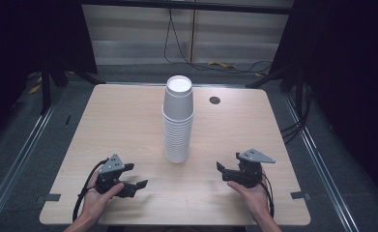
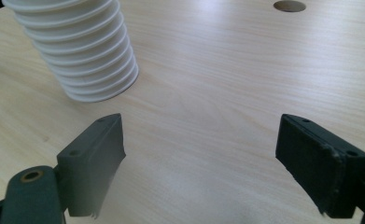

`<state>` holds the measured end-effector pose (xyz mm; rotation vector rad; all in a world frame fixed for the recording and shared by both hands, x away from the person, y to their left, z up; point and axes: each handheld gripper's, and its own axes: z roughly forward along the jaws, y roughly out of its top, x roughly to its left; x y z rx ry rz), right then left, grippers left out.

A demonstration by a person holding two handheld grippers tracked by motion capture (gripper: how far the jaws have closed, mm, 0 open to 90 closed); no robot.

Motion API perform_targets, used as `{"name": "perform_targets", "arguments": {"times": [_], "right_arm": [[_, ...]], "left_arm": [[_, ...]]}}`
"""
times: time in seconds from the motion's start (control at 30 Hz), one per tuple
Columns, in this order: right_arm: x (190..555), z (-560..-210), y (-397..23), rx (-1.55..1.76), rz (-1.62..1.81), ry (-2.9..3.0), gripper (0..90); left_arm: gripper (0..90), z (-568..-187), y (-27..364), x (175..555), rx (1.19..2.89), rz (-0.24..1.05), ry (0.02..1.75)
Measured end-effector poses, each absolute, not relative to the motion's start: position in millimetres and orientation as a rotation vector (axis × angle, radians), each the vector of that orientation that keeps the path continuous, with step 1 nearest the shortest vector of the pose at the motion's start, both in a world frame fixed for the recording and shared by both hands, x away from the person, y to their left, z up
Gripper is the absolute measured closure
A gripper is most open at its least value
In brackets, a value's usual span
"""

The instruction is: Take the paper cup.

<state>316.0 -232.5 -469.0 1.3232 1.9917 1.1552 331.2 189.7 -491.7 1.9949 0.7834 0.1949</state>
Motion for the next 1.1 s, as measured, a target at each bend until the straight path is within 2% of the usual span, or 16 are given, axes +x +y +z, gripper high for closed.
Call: {"name": "perform_targets", "arguments": {"times": [0.37, 0.73, 1.1], "right_arm": [[314, -462, -228, 1.298, 1.204, 2.042, 14.3], [323, -449, -220, 1.247, 1.333, 2.064, 22.5], [324, -424, -209, 1.164, 1.415, 2.123, 24.4]], "left_arm": [[16.1, -491, 191, 334, 1.97, 0.168, 0.789], [16.4, -492, 188, 336, 1.98, 0.16, 0.765], [17.0, -490, 188, 329, 1.986, 0.174, 0.732]]}}
